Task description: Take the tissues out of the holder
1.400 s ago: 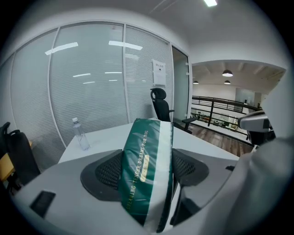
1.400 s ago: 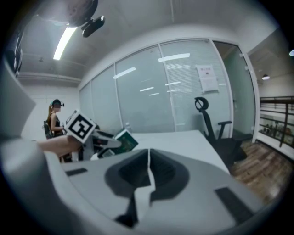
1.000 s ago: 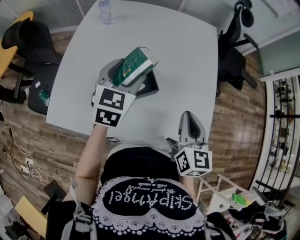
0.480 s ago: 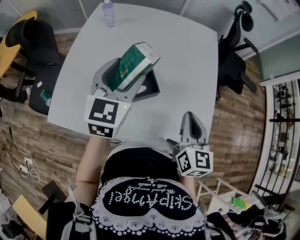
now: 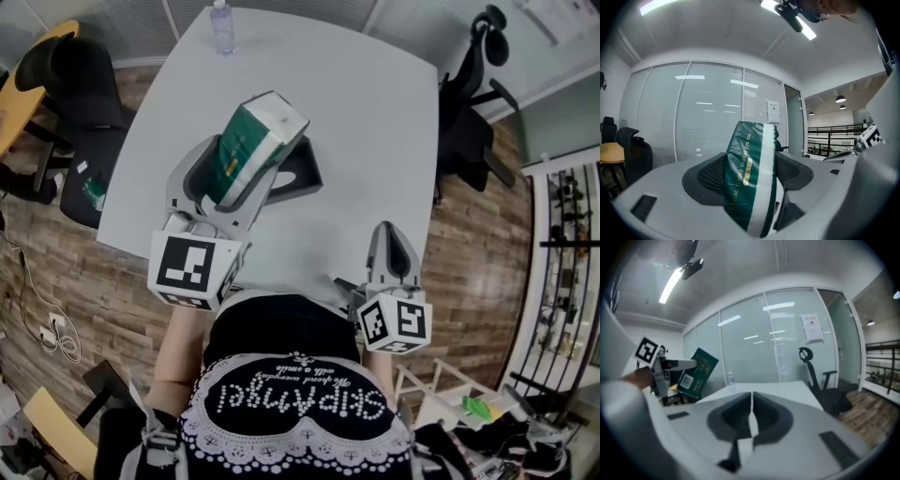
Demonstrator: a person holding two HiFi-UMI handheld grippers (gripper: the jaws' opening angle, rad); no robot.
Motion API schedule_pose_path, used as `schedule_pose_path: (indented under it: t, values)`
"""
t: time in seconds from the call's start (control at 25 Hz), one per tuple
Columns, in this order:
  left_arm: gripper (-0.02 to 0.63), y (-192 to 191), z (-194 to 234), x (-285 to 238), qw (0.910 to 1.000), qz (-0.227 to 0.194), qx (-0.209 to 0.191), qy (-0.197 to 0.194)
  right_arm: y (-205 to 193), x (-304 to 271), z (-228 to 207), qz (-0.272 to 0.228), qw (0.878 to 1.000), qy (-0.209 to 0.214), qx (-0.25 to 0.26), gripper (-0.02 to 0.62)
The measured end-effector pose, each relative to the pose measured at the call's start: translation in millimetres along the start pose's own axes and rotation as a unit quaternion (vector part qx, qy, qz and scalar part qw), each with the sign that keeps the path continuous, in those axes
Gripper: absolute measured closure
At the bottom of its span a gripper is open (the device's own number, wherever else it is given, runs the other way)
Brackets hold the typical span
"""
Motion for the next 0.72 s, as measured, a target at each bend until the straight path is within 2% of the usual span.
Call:
schedule_pose_path:
  t: [0.28, 0.72]
  values:
    - [0.261, -7.9, 8.0, 20.6, 0.9994, -0.015, 0.025, 0.021, 6.6, 1.4, 0.5, -0.007, 1.000, -0.002, 0.002, 0.561]
    - [0.261, -29.9, 4.2, 38.9, 0.9989, -0.010, 0.033, 0.032, 9.2, 4.5, 3.6, -0.012, 1.000, -0.001, 0.000, 0.561]
Point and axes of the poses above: the fingertips, and each gripper's own axes: x backward along the fingers, z to its left, y out of its top, the point moved 6 cm from there along x, backward along the fingers, and after that the axes turned 12 degrees about z, right-handed, at the moved point
